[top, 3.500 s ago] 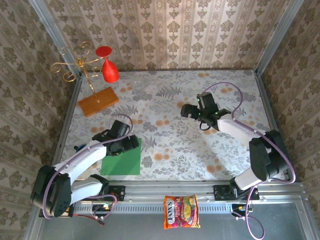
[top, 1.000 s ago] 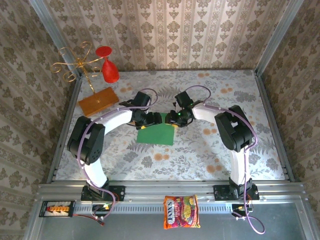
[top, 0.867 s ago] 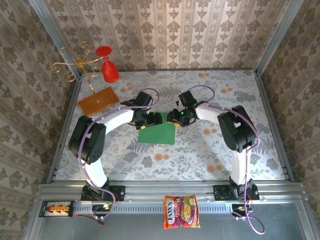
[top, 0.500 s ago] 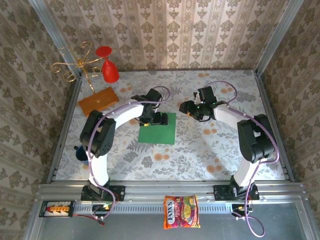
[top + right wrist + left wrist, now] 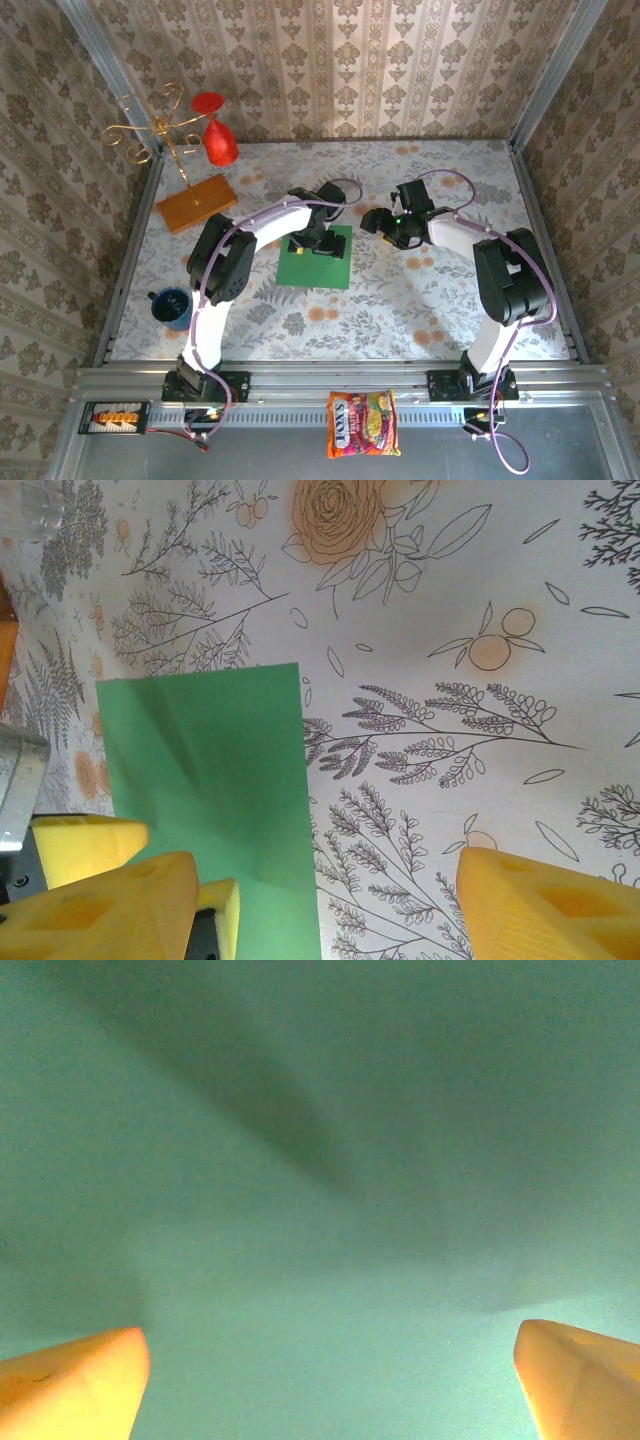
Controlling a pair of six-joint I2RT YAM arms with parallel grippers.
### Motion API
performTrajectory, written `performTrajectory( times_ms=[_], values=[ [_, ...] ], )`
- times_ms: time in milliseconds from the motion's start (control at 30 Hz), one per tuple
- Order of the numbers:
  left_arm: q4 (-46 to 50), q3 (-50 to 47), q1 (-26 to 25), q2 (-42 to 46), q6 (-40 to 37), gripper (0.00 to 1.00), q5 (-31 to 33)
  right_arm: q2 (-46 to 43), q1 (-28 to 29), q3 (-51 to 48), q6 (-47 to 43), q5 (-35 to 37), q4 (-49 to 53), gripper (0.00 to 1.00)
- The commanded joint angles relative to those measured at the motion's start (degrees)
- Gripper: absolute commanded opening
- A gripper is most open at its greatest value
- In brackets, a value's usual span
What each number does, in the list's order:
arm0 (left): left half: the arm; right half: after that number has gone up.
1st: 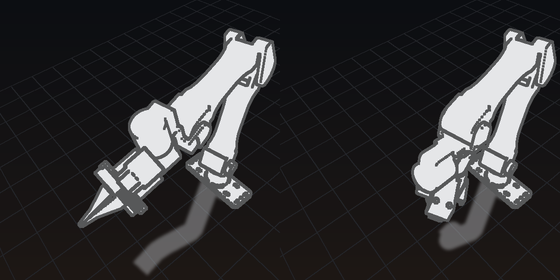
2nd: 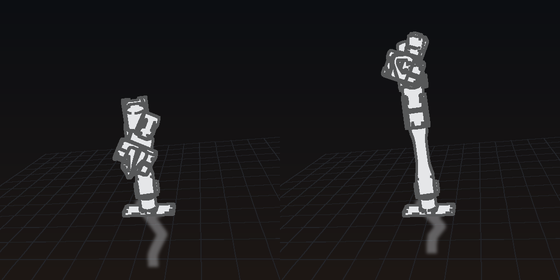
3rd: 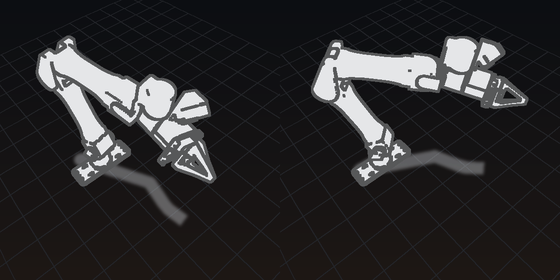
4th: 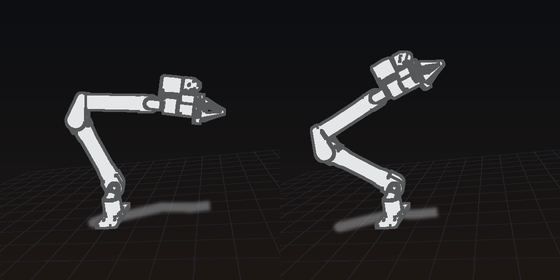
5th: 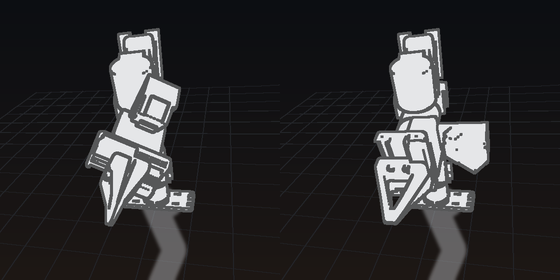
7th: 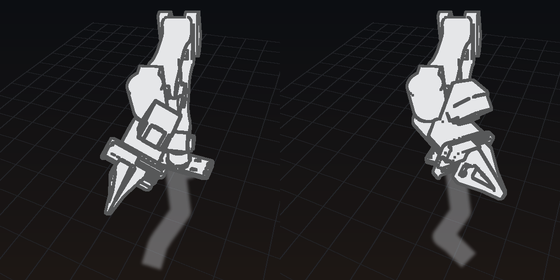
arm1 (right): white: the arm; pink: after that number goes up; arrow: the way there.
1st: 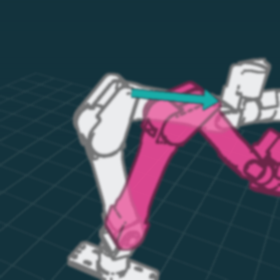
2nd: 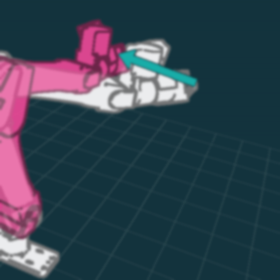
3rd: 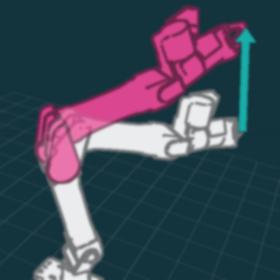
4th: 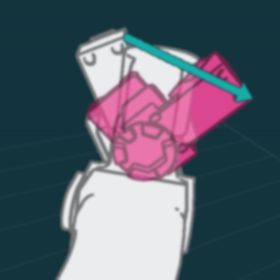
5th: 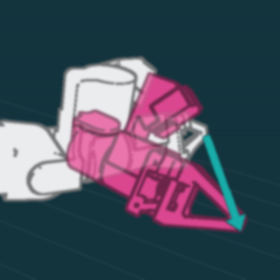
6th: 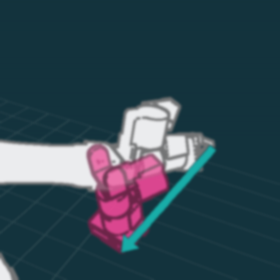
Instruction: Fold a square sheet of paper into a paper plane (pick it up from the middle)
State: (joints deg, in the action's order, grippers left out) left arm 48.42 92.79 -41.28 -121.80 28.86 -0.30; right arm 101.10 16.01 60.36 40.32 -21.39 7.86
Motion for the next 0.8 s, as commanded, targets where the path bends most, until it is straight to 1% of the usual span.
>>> performTrajectory(
  times_ms=[0, 133, 300, 467, 767],
  values=[
    [3.0, 1.1, -0.5, -1.7, 1.0, 0.94, 1.9, 0.0, -0.1, -0.6, 0.1, 1.6, -0.2, 0.74],
    [2.6, 0.4, -0.5, -2.7, 1.8, 0.93, 2.0, -1.2, -0.5, -1.6, -0.1, 4.2, 0.1, 0.75],
    [2.1, -1.1, -0.5, -3.6, 2.8, 0.90, 2.4, -3.3, -2.4, -3.2, -0.1, 7.1, 0.7, 0.76],
    [1.6, -2.0, -0.5, -4.1, 3.2, 0.88, 2.5, -4.2, -3.6, -4.1, 0.0, 7.9, 0.8, 0.76],
    [1.4, -2.2, -0.3, -3.2, 3.4, 0.86, 3.1, -4.4, -3.7, -4.7, 1.3, 7.6, -0.4, 0.75]
  ],
)
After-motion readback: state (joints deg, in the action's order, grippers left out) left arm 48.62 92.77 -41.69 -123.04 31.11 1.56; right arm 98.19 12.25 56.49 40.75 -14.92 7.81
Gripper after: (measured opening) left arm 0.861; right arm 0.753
